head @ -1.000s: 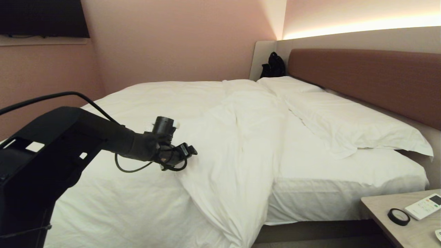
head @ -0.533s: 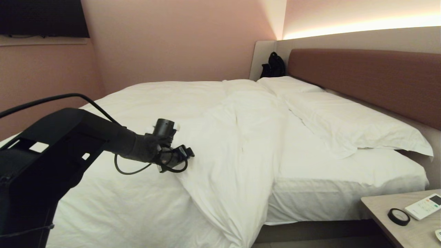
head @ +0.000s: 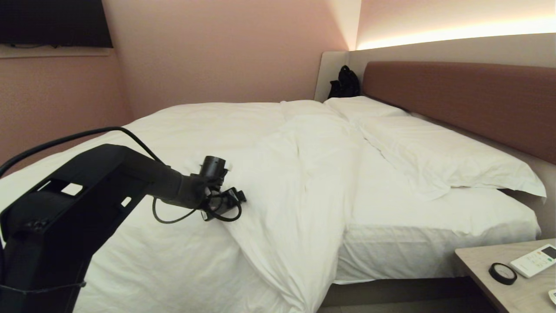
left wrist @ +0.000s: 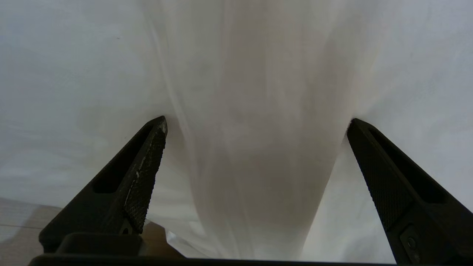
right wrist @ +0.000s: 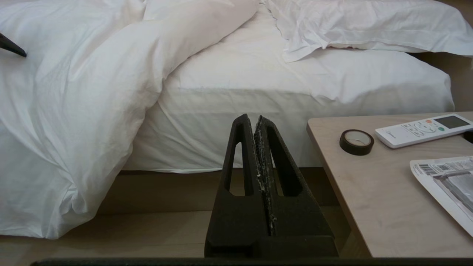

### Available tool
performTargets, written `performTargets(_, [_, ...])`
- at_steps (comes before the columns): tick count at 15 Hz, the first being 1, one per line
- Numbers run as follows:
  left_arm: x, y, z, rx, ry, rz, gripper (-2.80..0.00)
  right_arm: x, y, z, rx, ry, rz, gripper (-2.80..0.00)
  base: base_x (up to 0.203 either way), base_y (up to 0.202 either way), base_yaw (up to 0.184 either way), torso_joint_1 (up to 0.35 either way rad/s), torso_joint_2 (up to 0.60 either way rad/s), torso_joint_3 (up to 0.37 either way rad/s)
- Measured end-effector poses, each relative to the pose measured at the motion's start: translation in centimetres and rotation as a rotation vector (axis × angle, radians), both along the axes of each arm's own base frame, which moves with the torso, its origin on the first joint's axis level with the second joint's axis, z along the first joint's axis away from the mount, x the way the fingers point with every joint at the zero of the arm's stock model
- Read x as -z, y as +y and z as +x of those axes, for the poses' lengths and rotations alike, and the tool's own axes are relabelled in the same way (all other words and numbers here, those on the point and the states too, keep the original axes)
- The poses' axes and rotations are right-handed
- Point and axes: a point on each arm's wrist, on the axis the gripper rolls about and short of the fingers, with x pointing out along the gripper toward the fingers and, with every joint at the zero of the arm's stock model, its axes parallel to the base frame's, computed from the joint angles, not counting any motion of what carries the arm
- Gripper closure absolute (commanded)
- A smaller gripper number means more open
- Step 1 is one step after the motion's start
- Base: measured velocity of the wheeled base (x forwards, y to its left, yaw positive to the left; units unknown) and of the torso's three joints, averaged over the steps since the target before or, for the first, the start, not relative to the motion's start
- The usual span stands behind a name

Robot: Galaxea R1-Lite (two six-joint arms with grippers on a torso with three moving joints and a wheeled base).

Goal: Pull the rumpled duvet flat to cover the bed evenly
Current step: Flatten the corners of the folded blanket

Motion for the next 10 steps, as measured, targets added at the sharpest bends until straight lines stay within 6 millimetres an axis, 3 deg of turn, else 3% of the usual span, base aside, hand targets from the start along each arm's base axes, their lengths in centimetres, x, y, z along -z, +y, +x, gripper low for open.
performTargets(9, [-0.2, -2.0, 1.4, -0.026, -0.049, -0.038, -2.80, 0.0, 0.0, 0.0, -0.001, 0.000, 0.000, 0.00, 0.000, 0.000, 0.000, 0.000, 0.00, 0.000])
performTargets(10, [-0.2, -2.1, 1.4, -0.015, -0.049, -0.047, 0.00, 0.0, 0.0, 0.0, -0.001, 0.000, 0.000, 0.00, 0.000, 0.000, 0.000, 0.000, 0.00, 0.000])
